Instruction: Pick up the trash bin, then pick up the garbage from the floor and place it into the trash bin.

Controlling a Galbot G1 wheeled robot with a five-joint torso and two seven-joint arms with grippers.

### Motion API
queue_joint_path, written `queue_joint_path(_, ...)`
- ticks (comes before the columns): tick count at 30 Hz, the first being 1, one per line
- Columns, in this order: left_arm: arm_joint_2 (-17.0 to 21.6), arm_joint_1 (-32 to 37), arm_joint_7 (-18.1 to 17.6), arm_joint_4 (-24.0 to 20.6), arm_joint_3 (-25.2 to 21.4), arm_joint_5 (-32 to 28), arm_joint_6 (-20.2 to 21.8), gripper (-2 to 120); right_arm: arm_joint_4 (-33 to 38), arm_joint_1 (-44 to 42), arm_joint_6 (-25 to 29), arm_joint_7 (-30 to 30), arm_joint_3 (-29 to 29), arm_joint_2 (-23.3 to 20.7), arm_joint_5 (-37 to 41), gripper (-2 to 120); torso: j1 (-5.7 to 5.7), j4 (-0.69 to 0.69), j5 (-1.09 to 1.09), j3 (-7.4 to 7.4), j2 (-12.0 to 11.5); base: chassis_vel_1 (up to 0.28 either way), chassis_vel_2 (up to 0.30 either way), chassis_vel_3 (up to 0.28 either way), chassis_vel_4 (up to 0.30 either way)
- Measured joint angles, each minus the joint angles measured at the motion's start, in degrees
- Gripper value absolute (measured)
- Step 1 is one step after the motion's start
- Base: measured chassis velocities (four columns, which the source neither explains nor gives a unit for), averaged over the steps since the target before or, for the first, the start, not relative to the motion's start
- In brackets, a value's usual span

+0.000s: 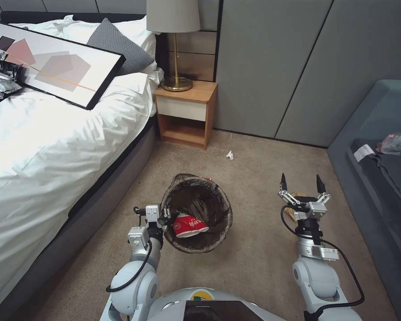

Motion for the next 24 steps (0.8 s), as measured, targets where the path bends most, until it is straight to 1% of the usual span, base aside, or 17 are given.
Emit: queue_joint_path(24, 0.0, 0.0, 0.1, 0.1, 0.0, 0.0, 0.0, 3, 0.1, 0.0, -0.5, 0.1, -0.3, 0.0, 0.1, 100, 0.0, 0.01, 0.0, 0.01, 0.0, 0.0, 0.0, 0.0, 0.0)
